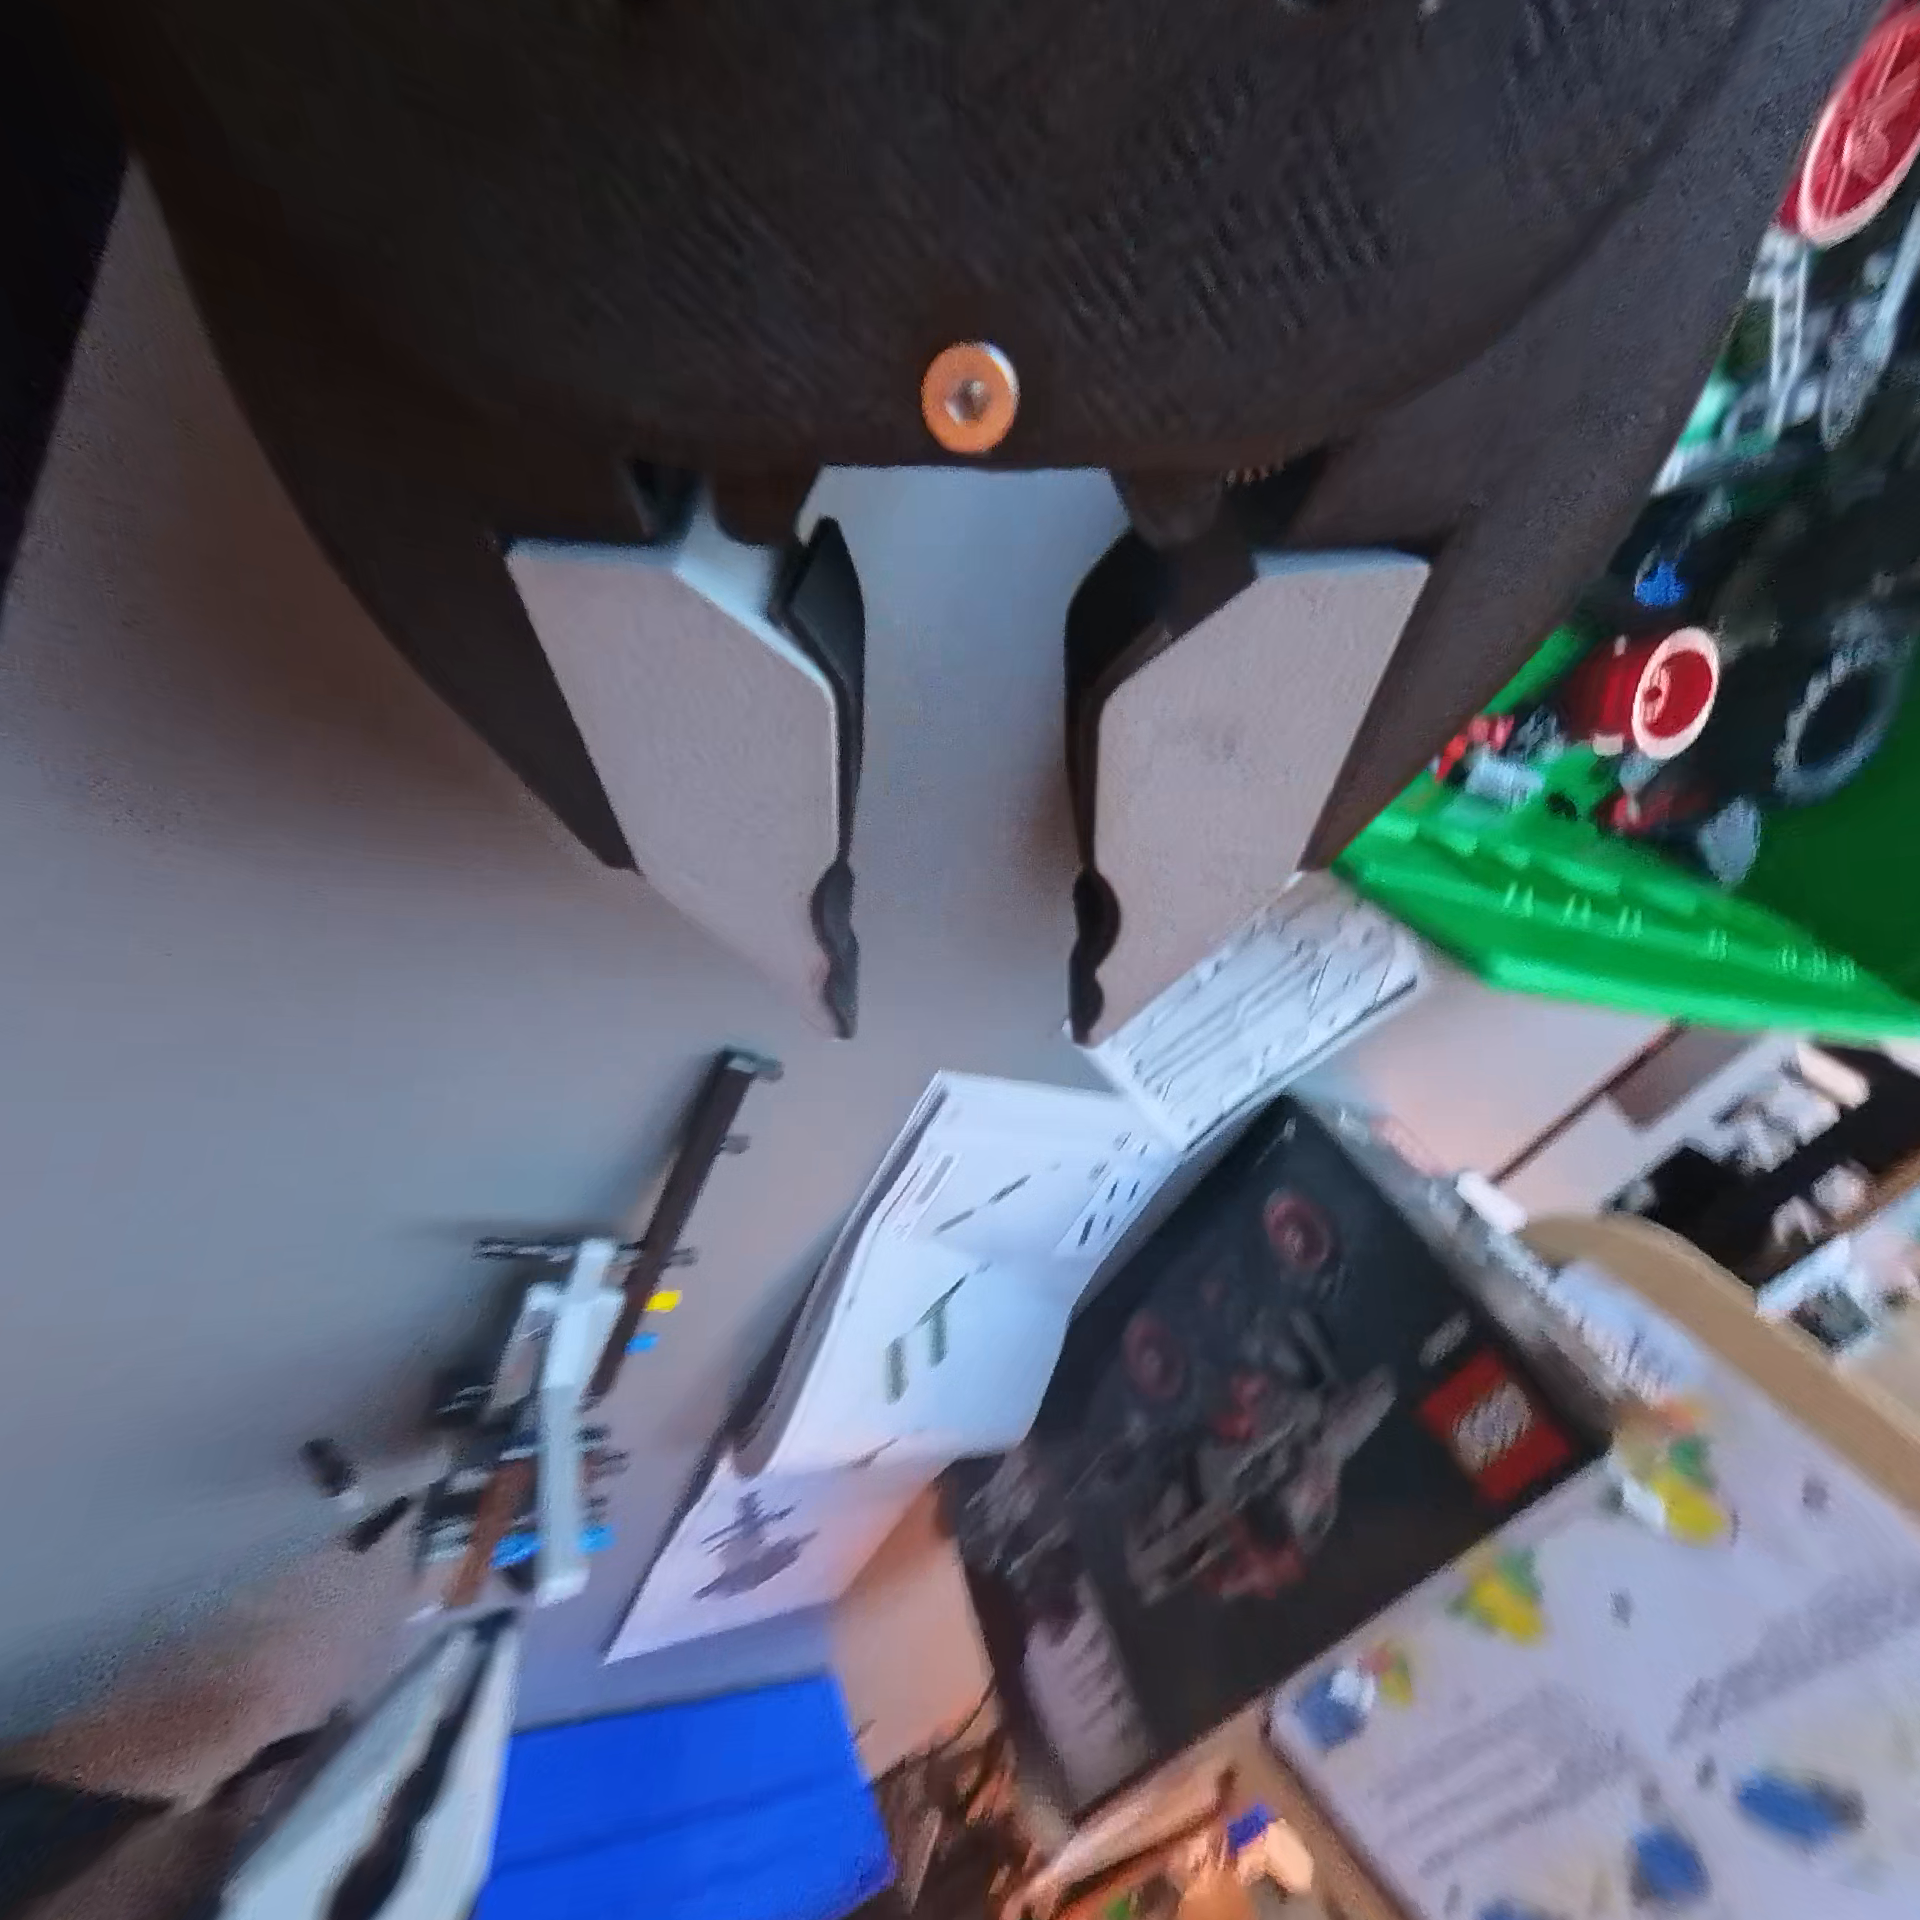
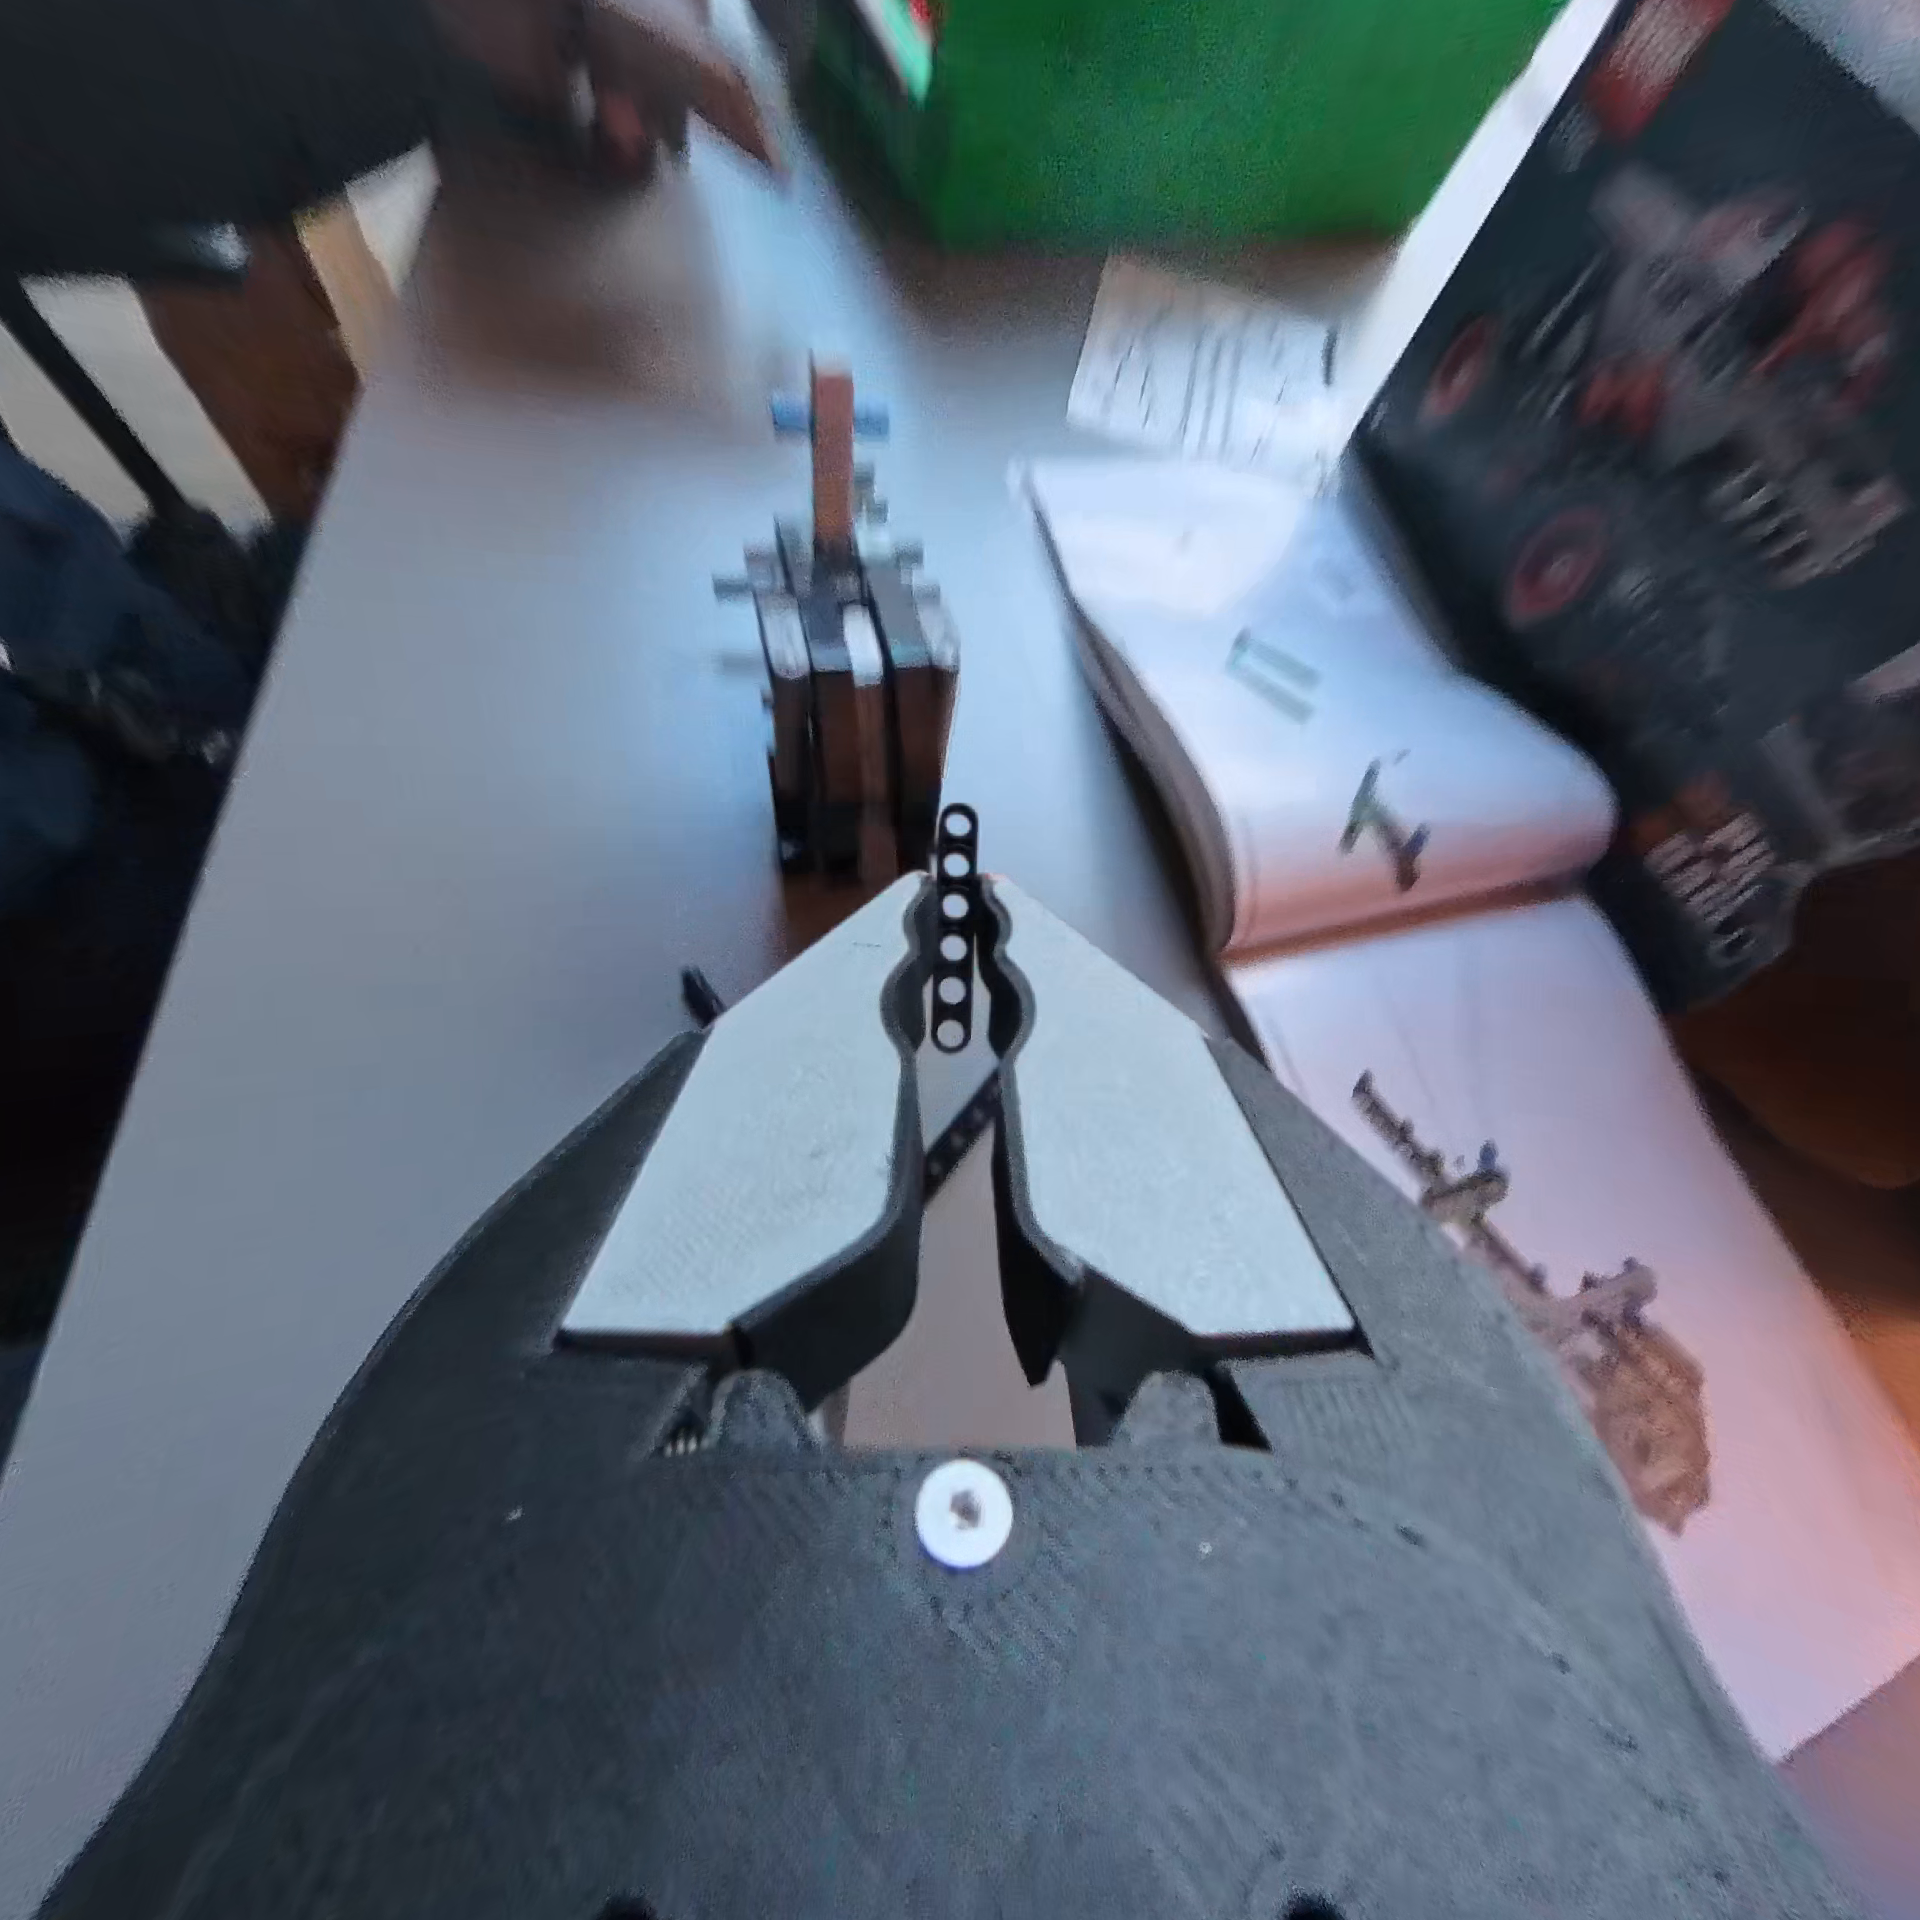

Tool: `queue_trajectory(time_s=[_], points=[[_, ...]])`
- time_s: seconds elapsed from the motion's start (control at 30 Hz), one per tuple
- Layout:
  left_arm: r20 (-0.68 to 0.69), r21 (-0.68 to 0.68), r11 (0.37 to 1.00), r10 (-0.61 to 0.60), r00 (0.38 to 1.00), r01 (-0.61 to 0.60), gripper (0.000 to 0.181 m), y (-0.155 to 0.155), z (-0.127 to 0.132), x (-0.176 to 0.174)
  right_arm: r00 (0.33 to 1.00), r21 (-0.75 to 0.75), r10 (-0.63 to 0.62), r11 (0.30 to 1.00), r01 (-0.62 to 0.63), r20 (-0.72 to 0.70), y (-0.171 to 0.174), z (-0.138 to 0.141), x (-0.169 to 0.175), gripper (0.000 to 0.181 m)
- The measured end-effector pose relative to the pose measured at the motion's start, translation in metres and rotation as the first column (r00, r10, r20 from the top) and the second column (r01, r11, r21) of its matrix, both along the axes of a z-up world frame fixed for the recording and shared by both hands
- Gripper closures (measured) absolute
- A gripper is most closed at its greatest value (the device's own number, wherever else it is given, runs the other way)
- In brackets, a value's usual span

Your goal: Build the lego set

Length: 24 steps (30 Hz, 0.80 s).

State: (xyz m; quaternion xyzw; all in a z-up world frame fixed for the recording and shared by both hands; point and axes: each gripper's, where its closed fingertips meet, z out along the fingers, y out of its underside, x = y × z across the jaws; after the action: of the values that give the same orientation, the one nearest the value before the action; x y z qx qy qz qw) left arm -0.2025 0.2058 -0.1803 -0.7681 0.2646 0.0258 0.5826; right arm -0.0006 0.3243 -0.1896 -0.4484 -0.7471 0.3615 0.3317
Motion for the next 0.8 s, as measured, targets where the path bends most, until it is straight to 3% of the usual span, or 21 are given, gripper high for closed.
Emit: queue_trajectory(time_s=[0.13, 0.23, 0.3, 0.43, 0.8], points=[[0.003, 0.068, 0.986, -0.151, 0.989, 0.150, 0.154, 0.002, 0.009, 0.054, 0.976, -0.013, 0.048, 0.999, -0.052, -0.211, -0.022, 0.044, -0.009, 0.177], [0.170, 0.063, 0.954, -0.299, 0.939, 0.293, 0.157, -0.006, 0.019, 0.105, 0.940, -0.018, 0.119, 0.991, -0.132, -0.320, -0.056, 0.067, -0.023, 0.178], [0.268, 0.074, 0.930, -0.366, 0.891, 0.360, 0.154, -0.009, 0.026, 0.128, 0.926, 0.021, 0.189, 0.981, -0.193, -0.326, -0.086, 0.069, -0.035, 0.178], [0.311, 0.086, 0.915, -0.400, 0.862, 0.393, 0.153, -0.008, 0.030, 0.145, 0.924, 0.156, 0.277, 0.958, -0.242, -0.265, -0.123, 0.053, -0.053, 0.177], [0.350, 0.091, 0.867, -0.488, 0.799, 0.490, 0.166, -0.018, 0.031, 0.155, 0.923, 0.244, 0.311, 0.935, -0.256, -0.225, -0.135, 0.038, -0.058, 0.177]])
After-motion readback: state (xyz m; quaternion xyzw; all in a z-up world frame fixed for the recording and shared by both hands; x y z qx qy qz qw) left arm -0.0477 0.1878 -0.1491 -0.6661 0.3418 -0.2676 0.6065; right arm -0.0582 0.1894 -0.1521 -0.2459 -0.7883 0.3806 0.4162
